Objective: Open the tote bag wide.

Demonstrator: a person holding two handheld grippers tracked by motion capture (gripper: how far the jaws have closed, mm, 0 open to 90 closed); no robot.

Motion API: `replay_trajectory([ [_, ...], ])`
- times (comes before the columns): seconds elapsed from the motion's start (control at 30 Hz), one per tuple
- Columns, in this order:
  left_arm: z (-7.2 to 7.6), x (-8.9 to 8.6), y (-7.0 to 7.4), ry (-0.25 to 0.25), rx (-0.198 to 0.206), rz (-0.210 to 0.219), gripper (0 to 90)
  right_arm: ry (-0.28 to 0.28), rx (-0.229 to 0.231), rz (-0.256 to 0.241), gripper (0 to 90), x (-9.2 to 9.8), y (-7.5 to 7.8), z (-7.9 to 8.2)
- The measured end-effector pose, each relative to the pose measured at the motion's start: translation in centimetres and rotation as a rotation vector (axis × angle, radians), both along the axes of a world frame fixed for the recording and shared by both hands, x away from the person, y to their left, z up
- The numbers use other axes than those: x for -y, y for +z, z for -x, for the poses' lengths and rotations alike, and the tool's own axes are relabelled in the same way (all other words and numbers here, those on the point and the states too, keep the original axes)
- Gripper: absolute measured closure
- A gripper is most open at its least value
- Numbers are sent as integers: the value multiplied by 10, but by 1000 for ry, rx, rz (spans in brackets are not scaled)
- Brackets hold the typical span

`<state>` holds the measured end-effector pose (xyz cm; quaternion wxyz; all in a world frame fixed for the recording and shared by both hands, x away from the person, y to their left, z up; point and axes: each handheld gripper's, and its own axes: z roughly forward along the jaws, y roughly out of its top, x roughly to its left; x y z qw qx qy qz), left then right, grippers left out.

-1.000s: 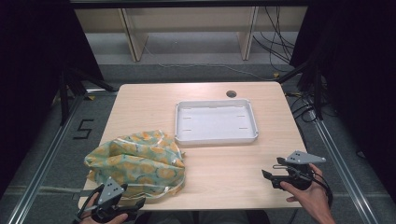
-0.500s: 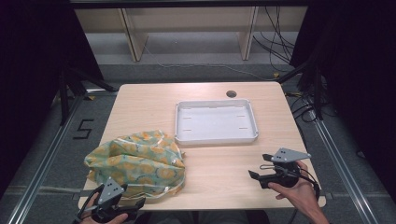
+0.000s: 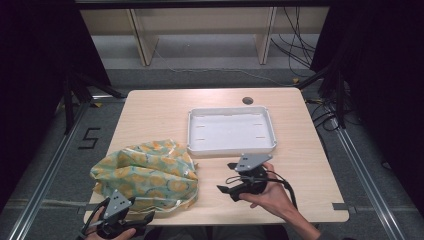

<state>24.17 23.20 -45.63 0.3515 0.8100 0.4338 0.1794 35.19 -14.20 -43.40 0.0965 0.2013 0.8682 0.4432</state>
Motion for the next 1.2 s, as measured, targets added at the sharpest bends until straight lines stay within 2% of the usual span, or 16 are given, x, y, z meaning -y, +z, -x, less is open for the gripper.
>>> replay_trajectory([
  [0.07, 0, 1, -1, 20, 8, 28, 212, 28, 16, 28, 228, -14, 1, -2],
  [0.1, 1, 0, 0, 16, -2, 11, 212, 35, 26, 43, 231, -21, 1, -2],
  [0.17, 0, 2, -2, 41, 10, 23, 212, 55, 25, 41, 247, -33, 0, -3],
  [0.33, 1, 1, -1, 17, 6, 23, 213, 110, 26, 48, 298, -57, 0, -6],
  [0.43, 1, 0, 0, 14, -3, 15, 213, 131, 5, 38, 364, -68, -1, -7],
  [0.63, 1, -1, 0, 2, 5, 1, 215, 161, -8, 58, 479, -80, -4, -11],
  [0.67, 1, 1, -1, 21, 8, 23, 223, 171, -19, 56, 516, -84, -5, -13],
  [0.73, 1, 0, -1, 9, 8, 11, 223, 184, -32, 62, 555, -86, -6, -14],
  [0.8, 1, 2, -1, 27, 12, 29, 223, 181, -38, 67, 565, -88, -7, -15],
  [0.9, 1, -1, 0, 5, -2, -2, 223, 164, -79, 68, 630, -92, -9, -16],
  [0.93, 1, -1, 0, 6, -2, 1, 223, 164, -79, 68, 630, -92, -9, -16],
  [1.0, 1, 0, 0, 13, 4, 12, 223, 167, -77, 70, 725, -93, -10, -18],
  [1.03, 1, -1, 0, -2, 4, -4, 223, 192, -37, 80, 774, -94, -11, -21],
  [1.07, 1, -1, 0, 1, 9, -2, 223, 182, -71, 76, 873, -95, -12, -20],
  [1.13, 1, -2, 1, 0, 3, -1, 223, 183, -66, 74, 896, -95, -12, -20],
  [1.2, 1, -2, 1, 3, 4, 4, 223, 201, -41, 99, 900, -95, -11, -22],
])
